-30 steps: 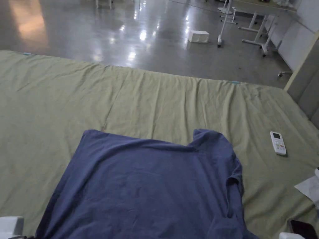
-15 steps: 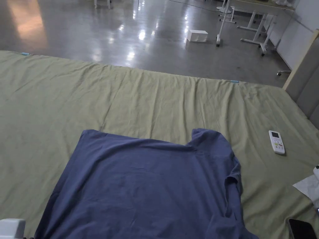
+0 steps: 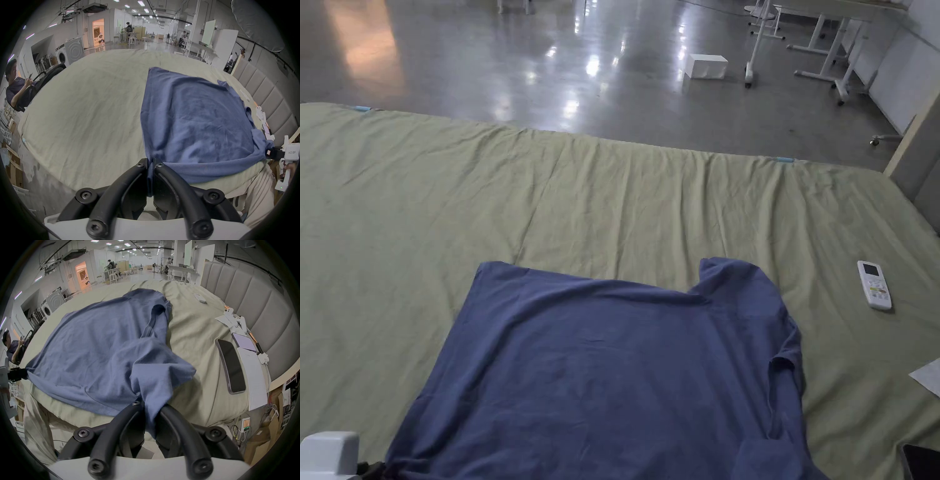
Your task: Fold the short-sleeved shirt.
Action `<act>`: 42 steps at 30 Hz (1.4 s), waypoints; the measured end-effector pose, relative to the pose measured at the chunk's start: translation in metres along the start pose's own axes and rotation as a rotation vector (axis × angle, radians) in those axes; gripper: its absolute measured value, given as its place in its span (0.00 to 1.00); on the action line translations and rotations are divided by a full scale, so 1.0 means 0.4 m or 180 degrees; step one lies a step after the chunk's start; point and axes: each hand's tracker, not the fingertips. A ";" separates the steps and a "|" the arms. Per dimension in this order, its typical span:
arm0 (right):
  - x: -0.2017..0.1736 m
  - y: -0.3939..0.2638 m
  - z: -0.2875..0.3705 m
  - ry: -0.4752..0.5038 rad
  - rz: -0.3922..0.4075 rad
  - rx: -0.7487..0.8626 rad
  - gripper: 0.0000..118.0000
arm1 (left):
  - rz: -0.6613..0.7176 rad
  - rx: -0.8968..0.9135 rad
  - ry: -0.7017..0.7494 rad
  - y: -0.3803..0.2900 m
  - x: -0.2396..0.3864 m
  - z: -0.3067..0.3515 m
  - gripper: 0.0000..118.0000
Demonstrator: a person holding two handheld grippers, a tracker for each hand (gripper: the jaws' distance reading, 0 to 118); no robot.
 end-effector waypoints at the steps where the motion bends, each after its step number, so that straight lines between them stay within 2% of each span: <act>1: 0.001 0.011 0.006 0.0009 0.0004 0.0026 0.09 | 0.0003 0.0045 -0.0017 0.010 0.000 0.003 0.05; 10: -0.009 0.202 0.013 0.0017 0.0028 0.0328 0.09 | -0.0021 0.0268 0.0015 0.165 0.009 -0.052 0.05; 21: -0.007 0.442 -0.209 0.0017 -0.0229 0.0056 0.09 | 0.0011 0.0133 0.0086 0.356 0.006 -0.265 0.05; 24: -0.002 0.470 -0.281 0.0012 -0.0258 -0.0077 0.09 | 0.0005 0.0060 0.0137 0.382 0.009 -0.326 0.05; 27: -0.008 0.481 -0.341 -0.0043 -0.0172 -0.0183 0.10 | -0.0072 -0.0014 0.0175 0.401 0.021 -0.368 0.05; 32: -0.005 0.479 -0.350 -0.0075 -0.0099 -0.0160 0.14 | -0.0187 -0.0044 0.0212 0.409 0.031 -0.401 0.07; 33: -0.003 0.476 -0.343 -0.0062 -0.0082 -0.0130 0.19 | -0.0194 -0.0026 0.0202 0.409 0.028 -0.400 0.10; 35: -0.001 0.468 -0.316 -0.0096 -0.0038 0.0017 0.37 | -0.0249 0.0082 0.0177 0.408 0.023 -0.377 0.22; 36: 0.000 0.468 -0.299 -0.0151 -0.0004 0.0139 0.48 | -0.0274 0.0144 0.0191 0.408 0.009 -0.380 0.35; 37: 0.001 0.469 -0.281 -0.0183 0.0016 0.0242 0.53 | -0.0295 0.0223 0.0201 0.408 0.005 -0.369 0.44; 38: -0.006 0.469 -0.251 -0.0193 0.0038 0.0388 0.56 | -0.0311 0.0302 0.0226 0.411 0.005 -0.353 0.48; 40: -0.010 0.473 -0.206 -0.0210 0.0028 0.0653 0.62 | -0.0355 0.0502 0.0196 0.416 0.008 -0.319 0.49; 42: -0.025 0.474 -0.153 -0.0207 0.0023 0.0990 0.64 | -0.0417 0.0732 0.0136 0.420 0.019 -0.276 0.49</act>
